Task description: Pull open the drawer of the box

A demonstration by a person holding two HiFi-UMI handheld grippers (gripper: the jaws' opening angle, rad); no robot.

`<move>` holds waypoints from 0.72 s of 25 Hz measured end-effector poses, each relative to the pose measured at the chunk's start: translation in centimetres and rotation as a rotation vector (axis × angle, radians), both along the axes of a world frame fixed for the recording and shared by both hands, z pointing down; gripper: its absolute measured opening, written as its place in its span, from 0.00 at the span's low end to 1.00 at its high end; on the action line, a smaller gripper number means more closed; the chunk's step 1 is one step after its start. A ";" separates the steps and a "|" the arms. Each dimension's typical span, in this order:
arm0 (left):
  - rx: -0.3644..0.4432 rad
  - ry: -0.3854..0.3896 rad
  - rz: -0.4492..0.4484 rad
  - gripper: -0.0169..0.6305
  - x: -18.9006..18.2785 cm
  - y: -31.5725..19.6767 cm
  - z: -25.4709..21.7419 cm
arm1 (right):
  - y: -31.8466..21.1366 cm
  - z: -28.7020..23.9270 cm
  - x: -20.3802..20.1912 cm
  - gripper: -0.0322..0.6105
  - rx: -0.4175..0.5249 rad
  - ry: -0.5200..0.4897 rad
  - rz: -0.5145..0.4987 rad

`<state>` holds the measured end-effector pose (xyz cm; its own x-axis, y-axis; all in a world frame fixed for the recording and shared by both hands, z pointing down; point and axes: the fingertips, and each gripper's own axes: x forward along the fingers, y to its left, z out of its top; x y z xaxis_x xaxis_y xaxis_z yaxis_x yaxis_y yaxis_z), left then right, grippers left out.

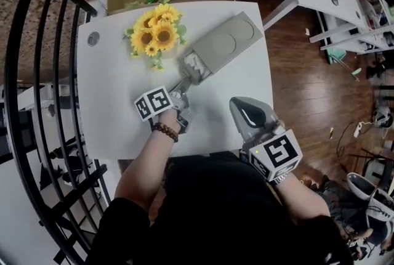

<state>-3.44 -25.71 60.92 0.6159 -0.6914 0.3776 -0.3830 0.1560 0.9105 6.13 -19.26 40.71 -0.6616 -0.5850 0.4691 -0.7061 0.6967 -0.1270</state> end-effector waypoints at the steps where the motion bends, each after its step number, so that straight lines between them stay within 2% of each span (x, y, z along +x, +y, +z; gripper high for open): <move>1: -0.002 -0.002 -0.004 0.09 -0.5 0.5 0.0 | 0.2 -0.1 -0.4 0.03 0.003 -0.001 -0.006; 11: -0.017 -0.016 -0.036 0.09 -4.9 4.7 0.2 | 2.3 -1.1 -4.0 0.03 0.032 0.000 -0.034; 18: -0.026 -0.026 -0.033 0.09 -6.6 6.3 0.4 | 3.3 -1.7 -5.9 0.03 0.051 -0.001 -0.034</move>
